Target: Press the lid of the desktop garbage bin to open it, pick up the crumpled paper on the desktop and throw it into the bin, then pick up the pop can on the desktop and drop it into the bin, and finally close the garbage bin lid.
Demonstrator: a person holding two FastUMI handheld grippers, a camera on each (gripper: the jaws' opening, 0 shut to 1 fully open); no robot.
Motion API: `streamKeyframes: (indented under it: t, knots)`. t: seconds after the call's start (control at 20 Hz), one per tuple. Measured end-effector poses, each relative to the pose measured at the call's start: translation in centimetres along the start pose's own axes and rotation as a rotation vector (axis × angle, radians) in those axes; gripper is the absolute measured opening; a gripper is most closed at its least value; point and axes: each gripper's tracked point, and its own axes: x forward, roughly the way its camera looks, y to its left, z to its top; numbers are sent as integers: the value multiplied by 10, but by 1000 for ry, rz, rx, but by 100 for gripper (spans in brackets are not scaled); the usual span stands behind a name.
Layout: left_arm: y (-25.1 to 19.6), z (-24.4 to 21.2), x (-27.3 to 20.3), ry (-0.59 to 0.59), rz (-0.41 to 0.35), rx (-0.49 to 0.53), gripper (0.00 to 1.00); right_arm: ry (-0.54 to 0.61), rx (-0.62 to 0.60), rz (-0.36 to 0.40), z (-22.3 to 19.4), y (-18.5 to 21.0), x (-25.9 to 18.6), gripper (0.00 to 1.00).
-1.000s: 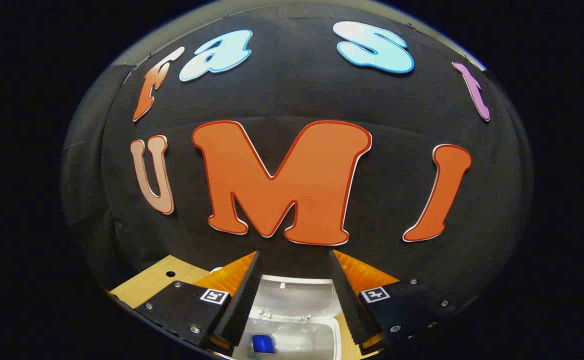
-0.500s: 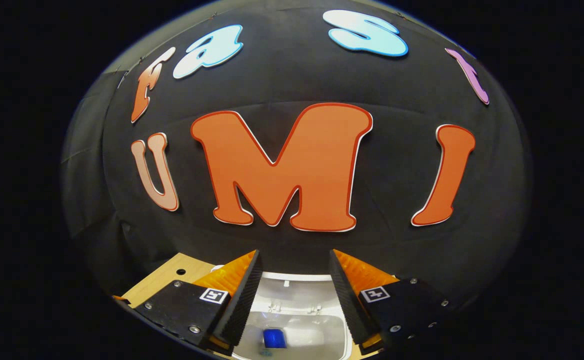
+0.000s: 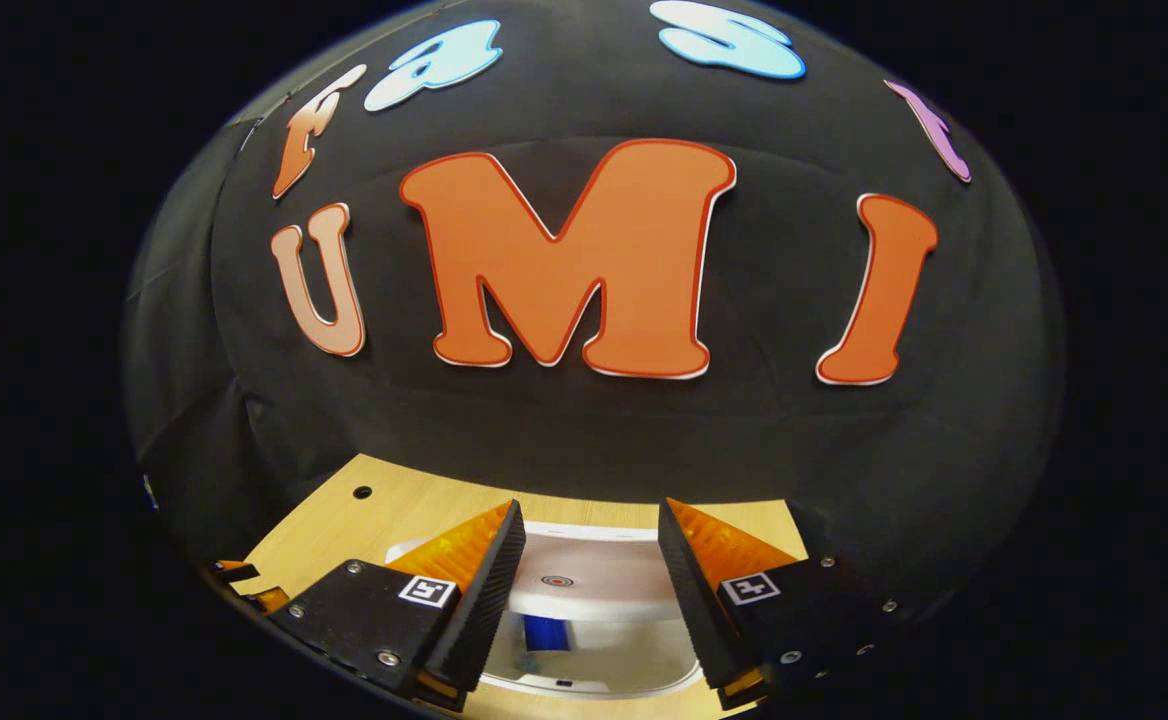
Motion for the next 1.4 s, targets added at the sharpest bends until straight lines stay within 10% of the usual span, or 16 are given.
streamKeyframes:
  t: [0.75,1.4]
  knots:
    - [-26,-10,4,26,-55,44,89,214,-30,58,-97,21,-33,81]
    - [-37,-17,2,57,-71,70,95,260,-59,18,-131,28,-37,51]
